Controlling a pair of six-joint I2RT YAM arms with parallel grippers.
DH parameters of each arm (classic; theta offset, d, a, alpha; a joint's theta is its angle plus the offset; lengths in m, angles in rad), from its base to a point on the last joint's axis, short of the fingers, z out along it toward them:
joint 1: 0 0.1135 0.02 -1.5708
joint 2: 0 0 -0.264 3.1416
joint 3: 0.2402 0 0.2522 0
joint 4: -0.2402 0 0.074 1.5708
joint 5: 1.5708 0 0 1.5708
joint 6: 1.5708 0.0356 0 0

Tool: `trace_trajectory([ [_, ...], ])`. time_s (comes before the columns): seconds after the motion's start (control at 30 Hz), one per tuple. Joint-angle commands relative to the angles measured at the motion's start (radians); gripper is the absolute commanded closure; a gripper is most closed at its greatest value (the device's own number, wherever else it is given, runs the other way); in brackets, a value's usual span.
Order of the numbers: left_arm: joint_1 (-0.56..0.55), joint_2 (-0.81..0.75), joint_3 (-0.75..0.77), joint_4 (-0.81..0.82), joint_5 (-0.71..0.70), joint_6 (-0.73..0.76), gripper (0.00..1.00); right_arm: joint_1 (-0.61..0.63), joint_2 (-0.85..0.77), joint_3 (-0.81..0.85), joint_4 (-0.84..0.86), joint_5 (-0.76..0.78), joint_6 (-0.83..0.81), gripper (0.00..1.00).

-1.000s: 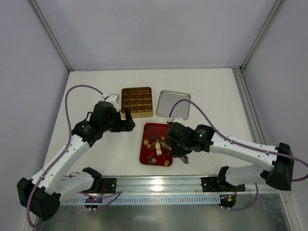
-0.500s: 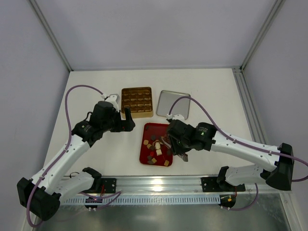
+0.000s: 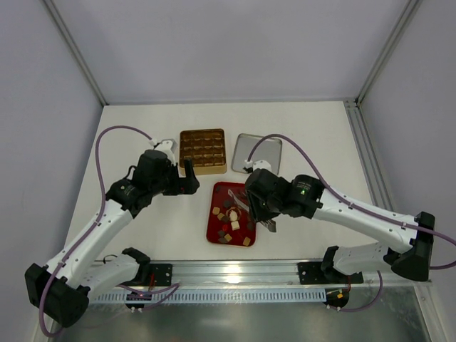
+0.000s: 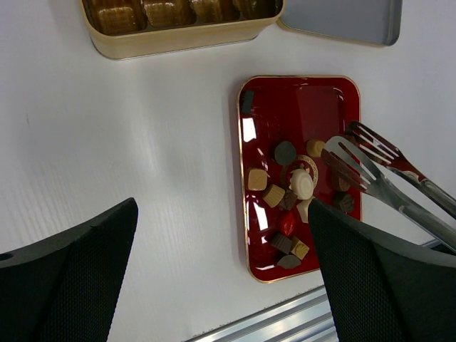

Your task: Pack the chocolate

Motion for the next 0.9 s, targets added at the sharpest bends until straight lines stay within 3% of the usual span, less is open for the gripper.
trace_trajectory([
  [0.0, 0.005, -0.033, 0.013, 0.005, -0.046, -0.006, 0.0, -0.033, 0.038, 0.084, 0.064, 0.019, -0.054, 0.68],
  [0.43, 0.007, -0.118, 0.079, -0.107, -0.187, -0.017, 0.0, -0.211, 0.347, 0.398, 0.285, -0.067, -0.206, 0.68],
  [0.87, 0.01, -0.186, 0.046, -0.193, -0.313, 0.015, 0.0, -0.256, 0.7, 0.73, 0.394, -0.085, -0.226, 0.68],
])
